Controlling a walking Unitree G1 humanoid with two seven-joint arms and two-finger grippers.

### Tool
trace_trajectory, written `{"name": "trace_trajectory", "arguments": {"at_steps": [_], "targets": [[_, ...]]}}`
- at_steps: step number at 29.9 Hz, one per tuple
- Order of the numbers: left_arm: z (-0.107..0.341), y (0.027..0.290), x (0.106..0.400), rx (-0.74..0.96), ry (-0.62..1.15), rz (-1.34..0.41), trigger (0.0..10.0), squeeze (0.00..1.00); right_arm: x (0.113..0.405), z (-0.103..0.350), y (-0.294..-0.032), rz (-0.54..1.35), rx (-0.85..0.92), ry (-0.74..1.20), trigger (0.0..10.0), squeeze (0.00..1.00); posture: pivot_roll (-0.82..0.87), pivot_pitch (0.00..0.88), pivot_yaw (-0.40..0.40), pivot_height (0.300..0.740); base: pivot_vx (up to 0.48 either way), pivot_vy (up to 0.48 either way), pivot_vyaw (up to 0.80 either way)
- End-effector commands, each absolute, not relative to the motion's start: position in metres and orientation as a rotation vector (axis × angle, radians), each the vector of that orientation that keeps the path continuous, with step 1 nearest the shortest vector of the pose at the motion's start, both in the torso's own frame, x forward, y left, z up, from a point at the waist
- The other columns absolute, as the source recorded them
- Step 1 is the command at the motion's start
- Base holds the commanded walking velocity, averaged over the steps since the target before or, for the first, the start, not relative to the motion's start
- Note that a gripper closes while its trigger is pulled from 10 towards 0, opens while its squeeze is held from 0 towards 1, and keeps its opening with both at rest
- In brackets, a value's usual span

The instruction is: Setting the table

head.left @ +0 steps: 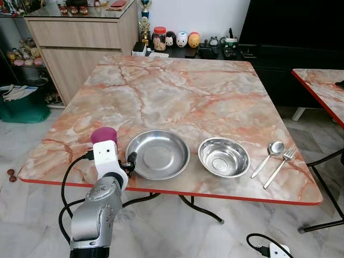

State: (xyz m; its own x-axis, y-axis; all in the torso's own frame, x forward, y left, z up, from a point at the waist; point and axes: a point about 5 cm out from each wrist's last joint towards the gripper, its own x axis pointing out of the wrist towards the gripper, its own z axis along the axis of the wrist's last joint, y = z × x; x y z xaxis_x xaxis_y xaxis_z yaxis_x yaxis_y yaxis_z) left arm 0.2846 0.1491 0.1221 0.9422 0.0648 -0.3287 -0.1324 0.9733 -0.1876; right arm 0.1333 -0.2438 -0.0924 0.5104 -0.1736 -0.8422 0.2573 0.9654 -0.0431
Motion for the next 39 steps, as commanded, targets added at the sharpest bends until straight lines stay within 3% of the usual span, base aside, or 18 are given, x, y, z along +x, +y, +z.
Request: {"name": "trace_trajectory", "arguments": {"at_steps": [1,26,39], "targets": [[0.121,0.148,0.288,-0.217,0.329,0.086,10.0,0.0,0.135,-0.091,-0.248,-0.268,0.086,1.0,10.0,0.0,0.16,0.0,-0.059,0.74,0.0,0.0,0.0],[0.108,0.135,0.303,-0.181,0.343,0.067,10.0,0.0,0.135,-0.091,-0.247,-0.258,0.081,1.0,10.0,0.0,0.13,0.0,-0.05,0.74,0.0,0.0,0.0],[0.105,0.138,0.311,-0.139,0.342,0.156,10.0,0.0,0.135,-0.091,-0.247,-0.251,0.08,1.002,10.0,0.0,0.12,0.0,-0.051,0.74,0.0,0.0,0.0]]}}
